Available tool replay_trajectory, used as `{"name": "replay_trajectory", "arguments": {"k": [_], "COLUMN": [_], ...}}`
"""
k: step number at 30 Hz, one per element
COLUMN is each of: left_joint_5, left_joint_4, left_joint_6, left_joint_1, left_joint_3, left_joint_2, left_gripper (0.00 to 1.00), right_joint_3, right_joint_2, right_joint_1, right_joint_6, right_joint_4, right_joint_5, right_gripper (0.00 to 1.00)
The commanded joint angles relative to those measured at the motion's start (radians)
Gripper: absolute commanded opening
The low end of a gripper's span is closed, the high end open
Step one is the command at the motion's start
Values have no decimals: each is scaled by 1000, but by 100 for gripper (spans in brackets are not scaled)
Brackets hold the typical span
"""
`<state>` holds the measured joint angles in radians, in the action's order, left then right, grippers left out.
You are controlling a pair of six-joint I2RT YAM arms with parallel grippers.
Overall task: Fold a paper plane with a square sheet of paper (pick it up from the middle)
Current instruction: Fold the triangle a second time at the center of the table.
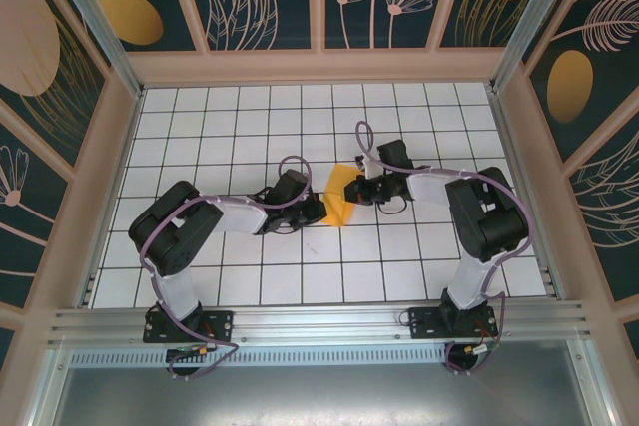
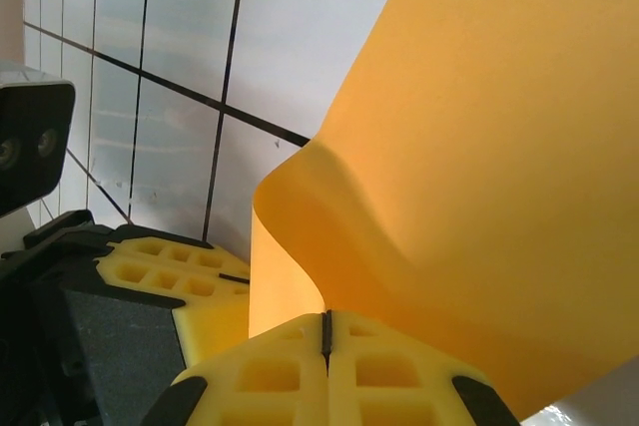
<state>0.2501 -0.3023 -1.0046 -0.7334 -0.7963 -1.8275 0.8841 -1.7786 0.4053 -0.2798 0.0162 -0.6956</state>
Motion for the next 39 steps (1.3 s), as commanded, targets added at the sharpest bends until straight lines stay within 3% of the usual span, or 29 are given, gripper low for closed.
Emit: {"name": "replay_trajectory", "arguments": {"k": [1,9,15,20,39], "left_joint_5": [-29,-18,-14,-17,-35], "left_joint_4": [71,57,52,55,72], "left_joint_6": [31,40,43,48,46], "left_joint_1": [-6,-12,-17,-18,-20], "left_joint_3": [-7,-21,-22,-24,-34], "left_joint_2": [-39,-42,-47,-47,-6], "left_gripper": [4,5,5,5,7], "right_joint_3": [17,42,38,32,-34], "right_joint_2": [46,2,6,7,33], "right_joint_1": [-6,-4,0,4,26], "right_joint_6": [77,138,127,140,37], "right_joint_4": [58,91,69,75,27], "right_joint_5": [38,132,130,226,310], "right_gripper": [0,0,0,0,0]}}
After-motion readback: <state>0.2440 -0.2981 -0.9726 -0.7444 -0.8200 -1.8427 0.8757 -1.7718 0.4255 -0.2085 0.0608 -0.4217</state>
